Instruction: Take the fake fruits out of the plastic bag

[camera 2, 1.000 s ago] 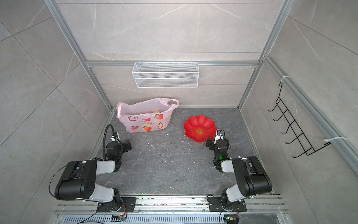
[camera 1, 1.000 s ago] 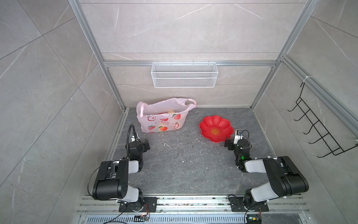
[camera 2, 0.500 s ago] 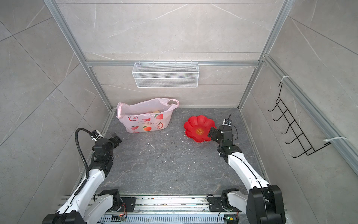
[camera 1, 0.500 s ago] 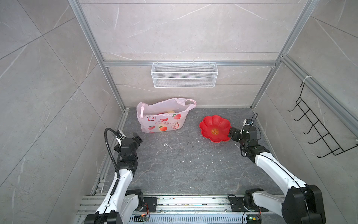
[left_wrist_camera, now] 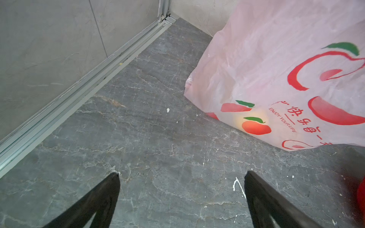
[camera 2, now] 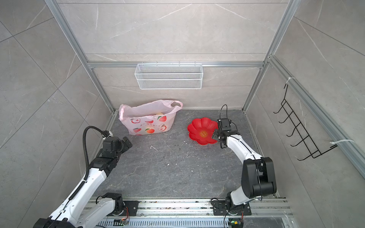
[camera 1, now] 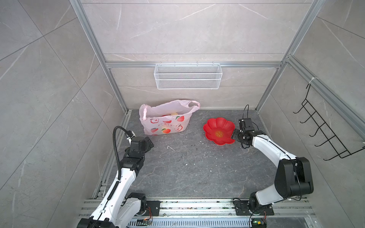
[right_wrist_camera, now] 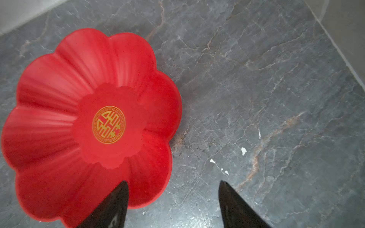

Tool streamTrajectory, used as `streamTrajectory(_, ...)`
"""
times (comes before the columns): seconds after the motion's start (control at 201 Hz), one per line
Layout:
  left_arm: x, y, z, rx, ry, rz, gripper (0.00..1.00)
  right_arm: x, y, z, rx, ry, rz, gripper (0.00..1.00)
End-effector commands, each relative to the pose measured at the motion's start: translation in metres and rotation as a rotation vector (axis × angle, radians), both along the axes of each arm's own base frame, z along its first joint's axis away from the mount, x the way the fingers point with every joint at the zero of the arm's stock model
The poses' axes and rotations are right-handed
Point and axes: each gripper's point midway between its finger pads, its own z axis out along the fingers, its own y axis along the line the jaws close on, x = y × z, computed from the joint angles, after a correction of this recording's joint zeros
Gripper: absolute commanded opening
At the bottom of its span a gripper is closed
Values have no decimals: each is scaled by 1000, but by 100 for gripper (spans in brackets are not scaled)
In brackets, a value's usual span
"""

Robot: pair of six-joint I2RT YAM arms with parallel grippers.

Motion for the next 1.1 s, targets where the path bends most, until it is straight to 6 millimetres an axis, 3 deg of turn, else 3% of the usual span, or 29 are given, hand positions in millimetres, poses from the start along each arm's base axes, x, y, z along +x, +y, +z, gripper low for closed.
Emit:
streamTrajectory(0.0,-9,5,24,4,-33,33,100,1,-10,-11,-44,46,-21,66)
streamTrajectory(0.199,-15,5,41,28,-52,34,100,16,-4,-34,17,53,15,63)
streamTrajectory(0.563,-16,3,34,34,-51,54,100,40,13,-58,134,57,63,51)
streamTrajectory(0.747,-13,4,31,40,-37,64,100,42,20,-66,179,70,58,36)
streamTrajectory(1.09,-9,0,30,18,-46,53,100,22,25,-71,223,103,56,6)
